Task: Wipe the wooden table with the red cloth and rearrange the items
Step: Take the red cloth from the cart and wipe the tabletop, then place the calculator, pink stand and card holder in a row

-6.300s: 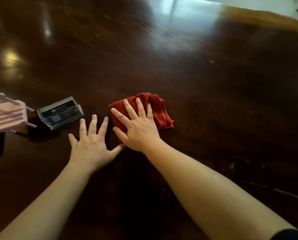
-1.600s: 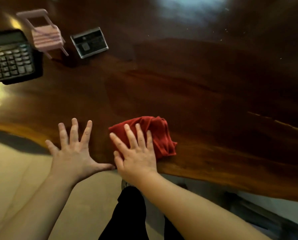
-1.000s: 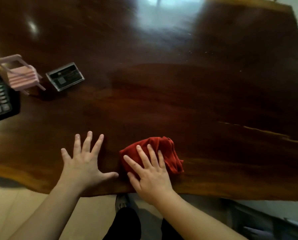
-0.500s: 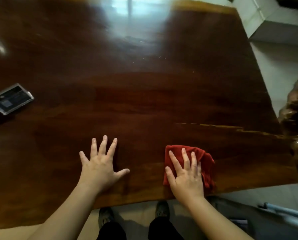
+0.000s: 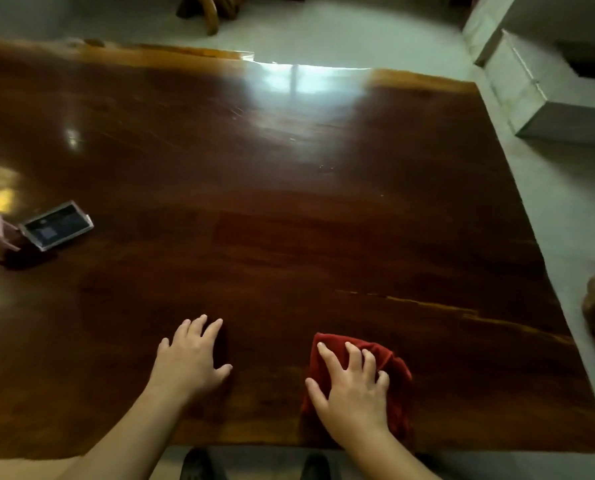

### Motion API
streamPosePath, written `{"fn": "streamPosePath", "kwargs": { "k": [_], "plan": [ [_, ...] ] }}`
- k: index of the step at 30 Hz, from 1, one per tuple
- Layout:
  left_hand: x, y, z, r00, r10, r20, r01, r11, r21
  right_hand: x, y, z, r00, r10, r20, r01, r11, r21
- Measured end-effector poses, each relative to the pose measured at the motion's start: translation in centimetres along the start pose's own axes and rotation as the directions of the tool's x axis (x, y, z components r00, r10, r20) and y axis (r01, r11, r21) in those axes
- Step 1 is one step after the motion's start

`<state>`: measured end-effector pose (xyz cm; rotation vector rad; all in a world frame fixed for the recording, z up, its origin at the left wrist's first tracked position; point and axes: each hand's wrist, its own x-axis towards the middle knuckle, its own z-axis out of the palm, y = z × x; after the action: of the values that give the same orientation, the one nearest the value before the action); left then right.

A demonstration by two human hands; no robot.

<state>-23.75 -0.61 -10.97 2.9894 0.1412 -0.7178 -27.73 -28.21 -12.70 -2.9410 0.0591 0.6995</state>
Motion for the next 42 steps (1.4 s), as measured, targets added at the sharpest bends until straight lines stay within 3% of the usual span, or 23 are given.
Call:
{"fn": "streamPosePath", "kwargs": {
  "k": [6, 12, 21, 28, 35, 42],
  "plan": [
    [-1.9, -3.2, -2.7, 0.980, -0.174, -0.097, 0.152, 0.967, -0.202, 2.5, -2.8, -4.5, 0.990, -0.101, -0.100, 0.097, 0.994, -0.041],
    [-2.5, -11.0, -5.2, 0.922, -0.340, -0.185, 0.232, 0.868, -0.438, 6.5, -10.8, -9.0, 0.927, -0.356, -0.121, 0.374, 0.909, 0.185],
    [-0.6, -26.6, -8.1, 0.744, -0.613, -0.267, 0.333, 0.686, -0.647, 11.2, -29.7, -14.0, 0.816, -0.568, -0.106, 0.577, 0.792, 0.201],
    [3.4, -35.5, -10.6, 0.632, -0.711, -0.310, 0.353, 0.619, -0.701, 15.1, -42.3, -14.6, 0.745, -0.656, -0.124, 0.667, 0.732, 0.135],
    [9.1, -39.3, -11.6, 0.651, -0.697, -0.301, 0.318, 0.610, -0.726, 19.9, -49.5, -12.6, 0.697, -0.711, -0.094, 0.717, 0.695, 0.056],
    [13.3, -38.9, -11.7, 0.683, -0.687, -0.247, 0.336, 0.596, -0.730, 23.5, -52.5, -11.0, 0.640, -0.768, -0.022, 0.761, 0.638, -0.122]
  ]
}}
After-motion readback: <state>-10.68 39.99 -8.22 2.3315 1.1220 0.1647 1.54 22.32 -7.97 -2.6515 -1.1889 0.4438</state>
